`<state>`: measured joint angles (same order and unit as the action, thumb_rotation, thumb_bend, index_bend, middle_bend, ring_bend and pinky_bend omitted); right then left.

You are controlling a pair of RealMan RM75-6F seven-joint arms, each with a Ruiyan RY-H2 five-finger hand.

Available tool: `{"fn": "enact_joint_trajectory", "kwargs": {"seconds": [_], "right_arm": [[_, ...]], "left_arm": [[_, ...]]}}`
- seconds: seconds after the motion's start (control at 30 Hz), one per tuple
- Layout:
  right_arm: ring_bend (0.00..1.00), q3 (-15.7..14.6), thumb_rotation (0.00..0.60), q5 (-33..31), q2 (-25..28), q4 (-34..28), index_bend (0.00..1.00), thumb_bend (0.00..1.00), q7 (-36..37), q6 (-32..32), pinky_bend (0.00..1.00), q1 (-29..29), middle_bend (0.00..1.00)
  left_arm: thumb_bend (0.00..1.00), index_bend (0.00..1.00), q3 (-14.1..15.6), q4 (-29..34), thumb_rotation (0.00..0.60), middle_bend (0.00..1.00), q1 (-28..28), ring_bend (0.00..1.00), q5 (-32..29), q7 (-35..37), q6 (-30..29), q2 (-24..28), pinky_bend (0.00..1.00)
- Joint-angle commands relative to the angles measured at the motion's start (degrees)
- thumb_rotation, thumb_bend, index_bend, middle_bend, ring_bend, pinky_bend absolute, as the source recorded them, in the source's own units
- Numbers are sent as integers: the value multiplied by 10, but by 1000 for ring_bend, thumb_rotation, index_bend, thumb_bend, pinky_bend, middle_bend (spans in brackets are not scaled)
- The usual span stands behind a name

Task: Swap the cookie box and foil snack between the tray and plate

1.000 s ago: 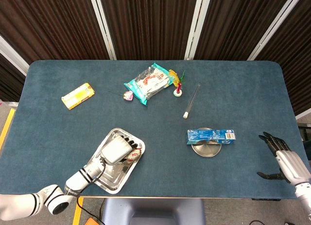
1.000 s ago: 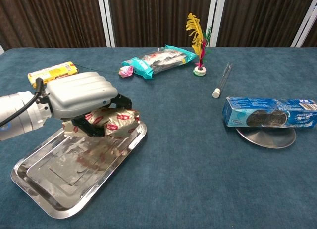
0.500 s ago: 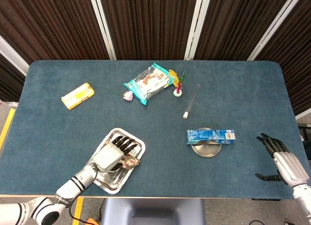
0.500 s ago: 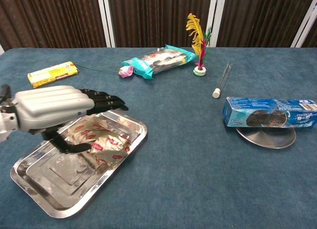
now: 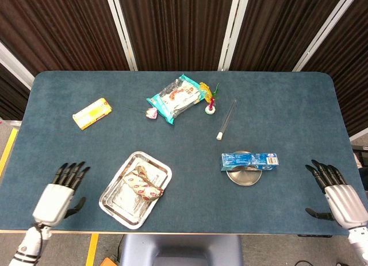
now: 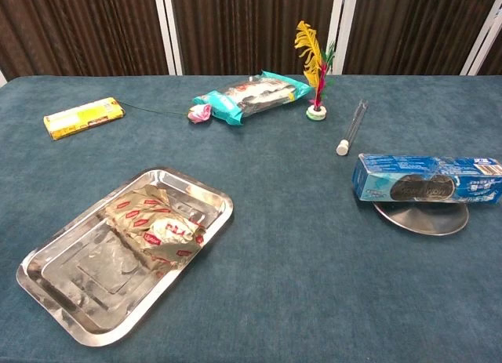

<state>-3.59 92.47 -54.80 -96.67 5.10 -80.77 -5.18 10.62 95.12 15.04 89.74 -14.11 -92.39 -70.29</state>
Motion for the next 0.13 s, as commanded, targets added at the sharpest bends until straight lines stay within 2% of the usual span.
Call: {"fn": "enact_joint_trajectory", "kwargs": {"seconds": [0.03,0.13], "right_arm": [[0,0,600,4,-35,-8,0,182,-68,-13,0,13,0],[0,1,600,2,-45,-10,0,183,-87,-9,0,13,0]], "left_arm": [[380,0,12,-82,600,0,-65,0,47,121,-58,-2,24],[387,0,2,-95,600,0,-69,0,39,124,-50,2,22]]}}
